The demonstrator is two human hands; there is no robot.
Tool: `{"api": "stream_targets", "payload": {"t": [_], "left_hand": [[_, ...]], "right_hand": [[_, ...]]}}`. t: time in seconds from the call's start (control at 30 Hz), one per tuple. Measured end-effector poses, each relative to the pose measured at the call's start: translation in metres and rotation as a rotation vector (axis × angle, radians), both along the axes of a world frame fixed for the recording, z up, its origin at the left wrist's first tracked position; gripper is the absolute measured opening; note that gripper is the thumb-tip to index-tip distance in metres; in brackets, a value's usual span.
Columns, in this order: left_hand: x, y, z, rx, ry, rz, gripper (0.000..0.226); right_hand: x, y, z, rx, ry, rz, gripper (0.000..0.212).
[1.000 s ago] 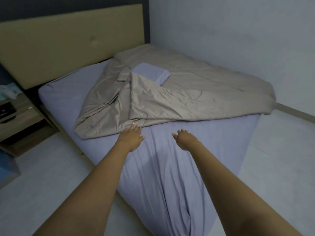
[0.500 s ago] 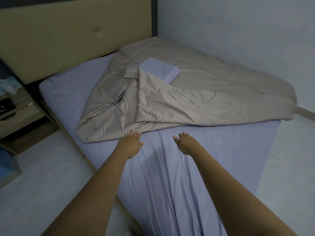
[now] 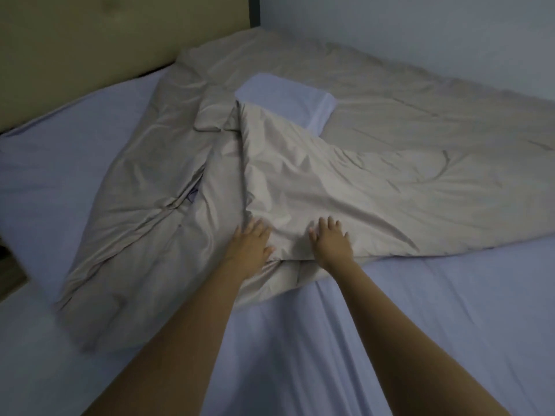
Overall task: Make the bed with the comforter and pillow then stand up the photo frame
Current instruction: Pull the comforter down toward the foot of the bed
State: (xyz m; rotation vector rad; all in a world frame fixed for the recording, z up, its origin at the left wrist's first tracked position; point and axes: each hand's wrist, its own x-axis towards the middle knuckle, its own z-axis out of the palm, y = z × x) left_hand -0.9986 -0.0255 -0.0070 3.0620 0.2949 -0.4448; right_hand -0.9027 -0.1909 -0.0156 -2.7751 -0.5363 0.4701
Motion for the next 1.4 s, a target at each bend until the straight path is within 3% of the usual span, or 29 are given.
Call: {"api": "stream_targets", "payload": {"t": [0.13,0.27,0.37,0.6,0.73,0.87,1.07,1.4], "left_hand": [[0.031,0.024,-0.077,-0.034,-0.124,-0.03,0.069],[0.035,0.014,-0.146,-0.022,-0.121,-0.019,0.058],[0.044,0.005,-0.148,0.086,-0.211,-0.019,0.054],[-0.003,-0.034,-0.099,0.09,-0.037,-0.077,0.056],[-0.067,-0.083,-0.065,0.073,0.044,-0.065,0.088],[-0.134,-0.152,-0.018,0.028,0.118,0.001,0.054],[-0.23,-0.278,0.057,-0.013,0.094,0.17,0.05],[-0.351,-0.433,0.087,-0.064,0.087,0.268,0.05]], "right_hand": [[0.024,0.017,-0.067,-0.069,-0.059,-0.024,0.09],[0.02,0.018,-0.133,-0.061,-0.119,0.041,0.071],[0.023,0.022,-0.139,-0.059,-0.195,0.059,0.057],[-0.015,-0.006,-0.09,-0.016,-0.055,0.147,0.044],[-0.074,-0.058,-0.055,0.048,0.081,0.198,0.041],[-0.133,-0.122,-0.008,0.01,0.125,0.271,0.045],[-0.214,-0.233,0.067,0.0,0.162,0.316,0.044],[-0.319,-0.381,0.089,-0.048,0.198,0.409,0.045]]}}
